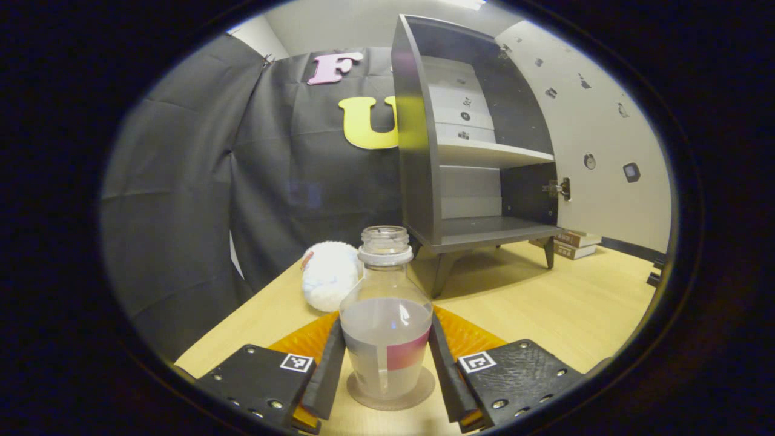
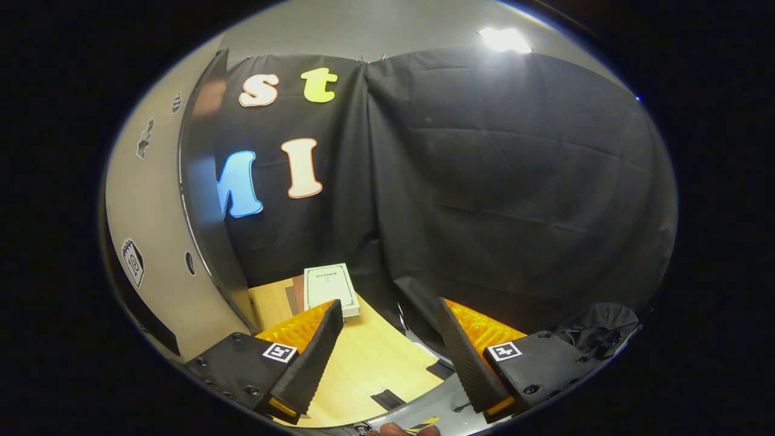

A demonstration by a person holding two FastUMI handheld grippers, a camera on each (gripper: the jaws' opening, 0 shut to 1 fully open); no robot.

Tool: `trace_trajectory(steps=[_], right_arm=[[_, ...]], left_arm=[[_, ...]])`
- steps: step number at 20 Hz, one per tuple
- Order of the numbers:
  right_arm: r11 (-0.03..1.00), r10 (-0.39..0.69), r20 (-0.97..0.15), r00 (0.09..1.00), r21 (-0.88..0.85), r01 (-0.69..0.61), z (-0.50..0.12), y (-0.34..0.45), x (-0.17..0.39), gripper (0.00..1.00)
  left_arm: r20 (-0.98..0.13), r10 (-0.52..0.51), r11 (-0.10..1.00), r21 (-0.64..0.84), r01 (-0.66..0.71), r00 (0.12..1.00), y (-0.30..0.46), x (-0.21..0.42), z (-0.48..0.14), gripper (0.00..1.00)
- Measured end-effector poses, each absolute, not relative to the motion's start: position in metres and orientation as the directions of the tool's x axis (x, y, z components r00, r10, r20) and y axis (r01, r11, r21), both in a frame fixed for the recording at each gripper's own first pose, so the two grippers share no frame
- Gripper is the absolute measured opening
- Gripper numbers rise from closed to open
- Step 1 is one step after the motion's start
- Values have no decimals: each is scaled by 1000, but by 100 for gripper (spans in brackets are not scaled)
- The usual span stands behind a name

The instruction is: Open the cabinet door with the right hand, grasp the bottle in the cabinet with the left hand and place it on the coaster, then close the cabinet door with the right hand.

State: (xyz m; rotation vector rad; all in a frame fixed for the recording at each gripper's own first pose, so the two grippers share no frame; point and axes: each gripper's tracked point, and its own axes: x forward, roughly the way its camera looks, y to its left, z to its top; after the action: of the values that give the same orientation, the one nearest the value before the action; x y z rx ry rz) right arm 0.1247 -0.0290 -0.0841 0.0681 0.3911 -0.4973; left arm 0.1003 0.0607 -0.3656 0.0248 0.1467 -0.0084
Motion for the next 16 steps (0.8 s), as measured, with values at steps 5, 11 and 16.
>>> trace_trajectory(steps=[5,11,16], right_arm=[[847,-498,-391,774,-27,531,-99,-34,110,98],[832,-504,-409,760,6,555,-114,-30,89,98],[827,-512,-429,744,-10,563,-132,-26,67,98]], left_arm=[[-174,-27,999,35,33,984,59,106,-367,73],[-205,-10,999,31,17,979,69,106,-367,82],[-145,-43,999,19,46,989,68,105,-330,86]])
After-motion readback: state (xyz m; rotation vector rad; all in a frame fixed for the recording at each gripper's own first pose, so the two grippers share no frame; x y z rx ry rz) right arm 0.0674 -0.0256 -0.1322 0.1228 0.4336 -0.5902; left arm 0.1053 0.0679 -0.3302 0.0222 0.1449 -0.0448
